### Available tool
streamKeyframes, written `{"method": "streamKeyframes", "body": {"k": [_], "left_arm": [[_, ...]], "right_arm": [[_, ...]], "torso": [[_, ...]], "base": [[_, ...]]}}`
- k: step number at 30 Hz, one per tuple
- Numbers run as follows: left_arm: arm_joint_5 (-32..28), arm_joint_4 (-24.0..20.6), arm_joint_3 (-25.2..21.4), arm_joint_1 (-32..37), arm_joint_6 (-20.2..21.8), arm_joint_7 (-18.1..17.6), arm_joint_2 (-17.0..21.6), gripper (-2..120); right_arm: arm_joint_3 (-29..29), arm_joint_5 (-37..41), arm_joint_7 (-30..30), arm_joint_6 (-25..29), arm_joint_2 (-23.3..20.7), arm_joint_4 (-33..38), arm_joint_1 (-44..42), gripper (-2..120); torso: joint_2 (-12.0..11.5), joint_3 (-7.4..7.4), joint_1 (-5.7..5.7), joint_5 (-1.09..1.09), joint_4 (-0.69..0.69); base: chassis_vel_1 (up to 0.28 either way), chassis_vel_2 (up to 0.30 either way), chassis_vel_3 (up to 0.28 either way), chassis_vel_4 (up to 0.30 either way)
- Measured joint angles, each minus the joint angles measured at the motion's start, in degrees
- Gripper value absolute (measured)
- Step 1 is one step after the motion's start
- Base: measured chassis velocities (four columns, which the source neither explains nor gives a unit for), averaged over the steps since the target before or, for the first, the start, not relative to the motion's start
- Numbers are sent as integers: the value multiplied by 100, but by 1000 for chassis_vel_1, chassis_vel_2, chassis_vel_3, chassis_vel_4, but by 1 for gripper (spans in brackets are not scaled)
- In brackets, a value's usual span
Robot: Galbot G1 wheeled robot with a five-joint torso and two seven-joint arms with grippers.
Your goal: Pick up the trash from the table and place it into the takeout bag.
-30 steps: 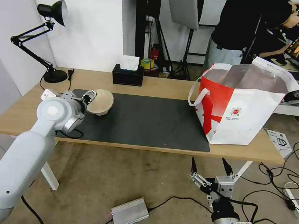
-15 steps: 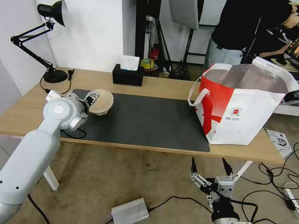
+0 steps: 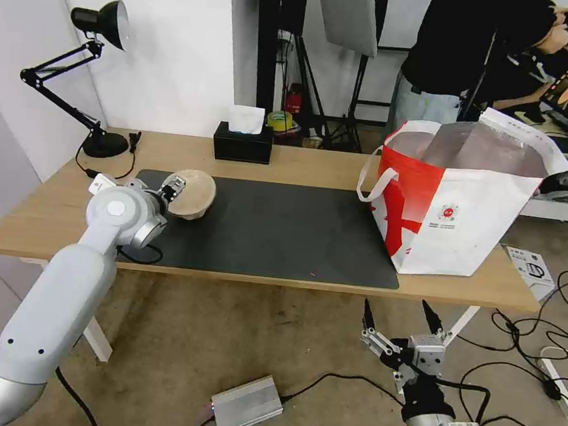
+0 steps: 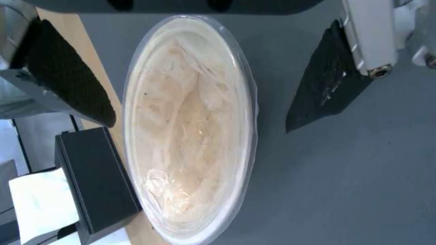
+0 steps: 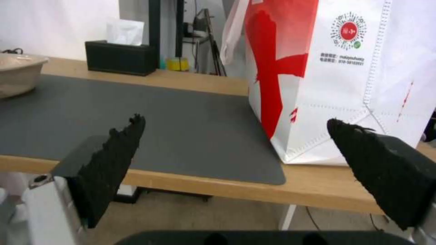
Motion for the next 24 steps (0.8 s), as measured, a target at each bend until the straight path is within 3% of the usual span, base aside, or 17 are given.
{"method": "streamKeyframes", "body": {"k": [7,17,19,21,24], "left_arm": [[91,38,26,-2,0,33,-89,97],[163,90,83,-31,-7,98,-145,64],[173,104,98,-48,-12,112,-150,52],[177,108,101,-52,-14,118,-152,51],[198,120,102,-55,-26,167,-188,33]], "right_arm": [[0,0,0,0,0,0,0,100],[0,0,0,0,0,0,0,100],[0,0,0,0,0,0,0,100],[0,0,0,0,0,0,0,100],[0,0,0,0,0,0,0,100]], "torso": [[0,0,0,0,0],[0,0,0,0,0],[0,0,0,0,0],[0,0,0,0,0],[0,0,0,0,0]], "base": [[0,0,0,0],[0,0,0,0],[0,0,0,0],[0,0,0,0],[0,0,0,0]]}}
